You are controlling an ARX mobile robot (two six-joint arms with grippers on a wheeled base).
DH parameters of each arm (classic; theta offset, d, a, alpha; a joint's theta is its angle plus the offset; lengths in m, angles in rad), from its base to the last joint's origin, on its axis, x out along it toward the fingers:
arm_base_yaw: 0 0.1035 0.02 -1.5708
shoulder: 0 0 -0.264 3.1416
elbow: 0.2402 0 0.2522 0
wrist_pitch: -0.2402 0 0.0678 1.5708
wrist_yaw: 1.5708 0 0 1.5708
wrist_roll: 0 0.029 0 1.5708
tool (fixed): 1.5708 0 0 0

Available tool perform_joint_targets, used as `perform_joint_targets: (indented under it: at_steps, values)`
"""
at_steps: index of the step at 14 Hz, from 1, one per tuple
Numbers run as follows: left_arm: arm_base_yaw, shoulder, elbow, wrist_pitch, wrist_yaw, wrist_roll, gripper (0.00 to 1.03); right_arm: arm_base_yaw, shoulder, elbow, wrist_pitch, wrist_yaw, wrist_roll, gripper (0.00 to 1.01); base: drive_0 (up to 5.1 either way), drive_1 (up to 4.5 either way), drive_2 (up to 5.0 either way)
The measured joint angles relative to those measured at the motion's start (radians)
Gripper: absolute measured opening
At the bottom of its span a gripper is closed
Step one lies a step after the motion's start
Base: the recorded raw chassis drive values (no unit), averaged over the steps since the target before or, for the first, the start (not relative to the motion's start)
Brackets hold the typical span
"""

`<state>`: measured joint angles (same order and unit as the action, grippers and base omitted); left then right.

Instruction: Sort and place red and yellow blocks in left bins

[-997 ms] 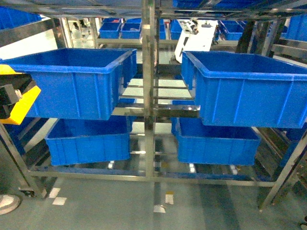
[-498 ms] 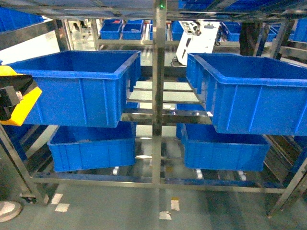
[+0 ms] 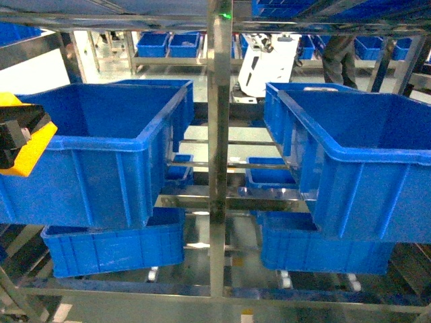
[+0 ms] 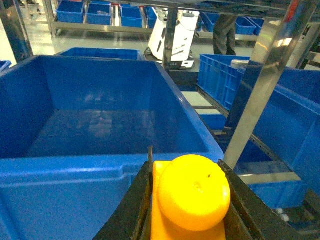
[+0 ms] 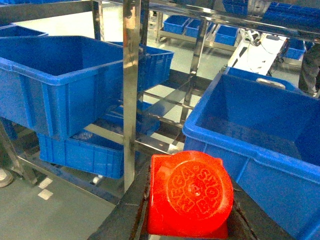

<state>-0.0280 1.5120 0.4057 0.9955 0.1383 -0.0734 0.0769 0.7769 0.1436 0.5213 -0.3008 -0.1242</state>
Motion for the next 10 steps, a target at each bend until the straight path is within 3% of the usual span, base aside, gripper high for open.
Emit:
perform_joint_targets:
  at_steps: [5, 10]
  values:
    - [0.000, 0.000, 0.001, -0.004, 0.001, 0.000, 0.27, 0.000, 0.000, 0.000, 0.000, -0.002, 0.000, 0.28, 0.1, 4.42, -4.2]
    - [0.001, 0.003, 0.003, -0.004, 0.001, 0.000, 0.27, -0.005, 0.011, -0.001, 0.020, -0.001, 0.000, 0.28, 0.0, 0.27, -0.2]
